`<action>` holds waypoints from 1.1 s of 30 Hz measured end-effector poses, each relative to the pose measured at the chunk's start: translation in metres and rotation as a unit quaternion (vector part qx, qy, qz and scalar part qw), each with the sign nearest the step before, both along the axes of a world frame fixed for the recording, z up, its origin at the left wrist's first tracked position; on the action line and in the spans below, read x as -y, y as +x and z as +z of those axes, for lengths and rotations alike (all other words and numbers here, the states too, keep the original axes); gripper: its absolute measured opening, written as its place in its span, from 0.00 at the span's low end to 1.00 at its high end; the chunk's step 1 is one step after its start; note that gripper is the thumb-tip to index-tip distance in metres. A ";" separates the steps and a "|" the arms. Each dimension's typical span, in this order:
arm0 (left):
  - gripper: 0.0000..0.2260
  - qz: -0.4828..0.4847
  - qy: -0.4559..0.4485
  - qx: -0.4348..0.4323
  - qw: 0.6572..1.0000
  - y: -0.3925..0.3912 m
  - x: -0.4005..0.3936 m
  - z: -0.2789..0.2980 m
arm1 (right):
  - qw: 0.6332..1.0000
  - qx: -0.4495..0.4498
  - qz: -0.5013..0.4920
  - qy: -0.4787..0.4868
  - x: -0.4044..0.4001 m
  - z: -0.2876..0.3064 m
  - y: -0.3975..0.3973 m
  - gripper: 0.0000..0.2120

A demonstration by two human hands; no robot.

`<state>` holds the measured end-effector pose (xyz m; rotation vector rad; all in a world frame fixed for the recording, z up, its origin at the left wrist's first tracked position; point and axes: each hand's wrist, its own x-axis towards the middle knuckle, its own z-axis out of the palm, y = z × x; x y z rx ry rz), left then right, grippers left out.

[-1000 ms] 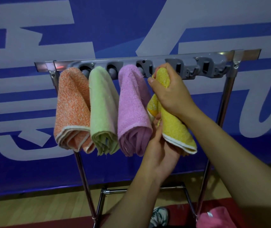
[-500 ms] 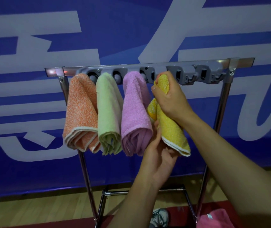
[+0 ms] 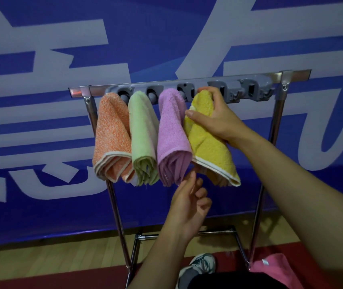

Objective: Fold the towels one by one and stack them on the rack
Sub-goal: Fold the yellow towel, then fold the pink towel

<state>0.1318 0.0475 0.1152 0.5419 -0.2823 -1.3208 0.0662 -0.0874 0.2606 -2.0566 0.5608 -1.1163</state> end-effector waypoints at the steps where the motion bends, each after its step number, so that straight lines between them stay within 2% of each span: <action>1: 0.10 -0.001 0.008 -0.004 1.000 0.001 -0.003 -0.001 | 1.000 -0.002 0.000 0.009 0.000 0.000 -0.001 0.34; 4: 0.11 -0.013 0.038 0.003 0.999 0.003 -0.009 -0.007 | 0.999 -0.001 -0.009 0.048 -0.002 -0.001 -0.005 0.42; 6: 0.10 -0.024 0.052 0.017 0.998 0.002 -0.014 -0.011 | 0.996 0.015 -0.001 0.085 -0.002 -0.004 -0.010 0.44; 10: 0.09 -0.060 0.061 0.056 0.995 -0.004 -0.018 -0.021 | 0.994 0.004 -0.009 0.113 -0.004 -0.023 -0.029 0.30; 15: 0.11 -0.113 0.081 0.111 0.984 -0.021 -0.014 -0.042 | 0.987 -0.027 -0.021 0.157 -0.012 -0.089 -0.070 0.29; 18: 0.10 -0.131 0.103 0.124 0.978 -0.039 -0.005 -0.059 | 0.976 -0.021 -0.048 0.213 -0.007 -0.147 -0.093 0.22; 23: 0.05 -0.161 0.148 0.137 0.966 -0.064 0.016 -0.096 | 0.936 -0.017 -0.082 0.342 0.013 -0.243 -0.126 0.20; 28: 0.04 -0.193 0.181 0.147 0.953 -0.083 0.041 -0.134 | 0.887 -0.031 -0.101 0.449 0.027 -0.315 -0.156 0.24; 30: 0.05 -0.201 0.193 0.145 0.949 -0.085 0.051 -0.153 | 0.866 -0.045 -0.124 0.482 0.030 -0.346 -0.165 0.21; 33: 0.05 -0.205 0.224 0.160 0.939 -0.081 0.059 -0.184 | 0.832 -0.059 -0.170 0.524 0.029 -0.403 -0.183 0.11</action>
